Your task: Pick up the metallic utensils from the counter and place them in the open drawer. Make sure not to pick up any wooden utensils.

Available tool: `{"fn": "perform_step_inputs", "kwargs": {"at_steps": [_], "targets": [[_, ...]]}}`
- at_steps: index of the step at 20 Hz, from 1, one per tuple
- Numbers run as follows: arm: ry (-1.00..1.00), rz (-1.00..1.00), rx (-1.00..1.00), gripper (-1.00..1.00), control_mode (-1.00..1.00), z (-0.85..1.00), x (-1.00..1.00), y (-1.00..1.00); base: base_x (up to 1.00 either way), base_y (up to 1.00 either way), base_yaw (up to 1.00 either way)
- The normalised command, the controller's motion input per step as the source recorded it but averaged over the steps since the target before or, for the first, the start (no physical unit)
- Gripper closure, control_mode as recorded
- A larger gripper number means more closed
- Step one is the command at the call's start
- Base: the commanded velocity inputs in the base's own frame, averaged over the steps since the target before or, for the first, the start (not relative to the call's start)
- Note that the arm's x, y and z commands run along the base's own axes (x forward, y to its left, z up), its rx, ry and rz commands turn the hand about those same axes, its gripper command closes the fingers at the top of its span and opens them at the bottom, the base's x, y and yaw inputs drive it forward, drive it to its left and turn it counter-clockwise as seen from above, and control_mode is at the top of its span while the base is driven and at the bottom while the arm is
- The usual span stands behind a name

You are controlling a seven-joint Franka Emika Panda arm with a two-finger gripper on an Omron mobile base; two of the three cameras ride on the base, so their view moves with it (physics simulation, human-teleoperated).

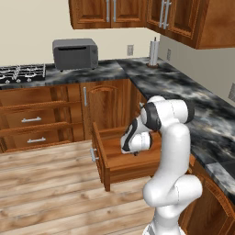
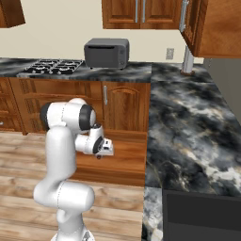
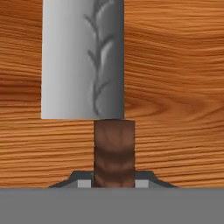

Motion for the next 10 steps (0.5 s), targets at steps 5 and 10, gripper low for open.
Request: {"fn": "perform_step_inputs", "kwargs": {"at_steps": [5,10], "targets": [[0.02,0.00,0.00,1.00,-1.00,-0.47,0.37,0.00,0.00,0.00,0.00],[0.03,0.00,0.00,1.00,-1.00,-0.40,0.31,0.00,0.00,0.00,0.00]]}}
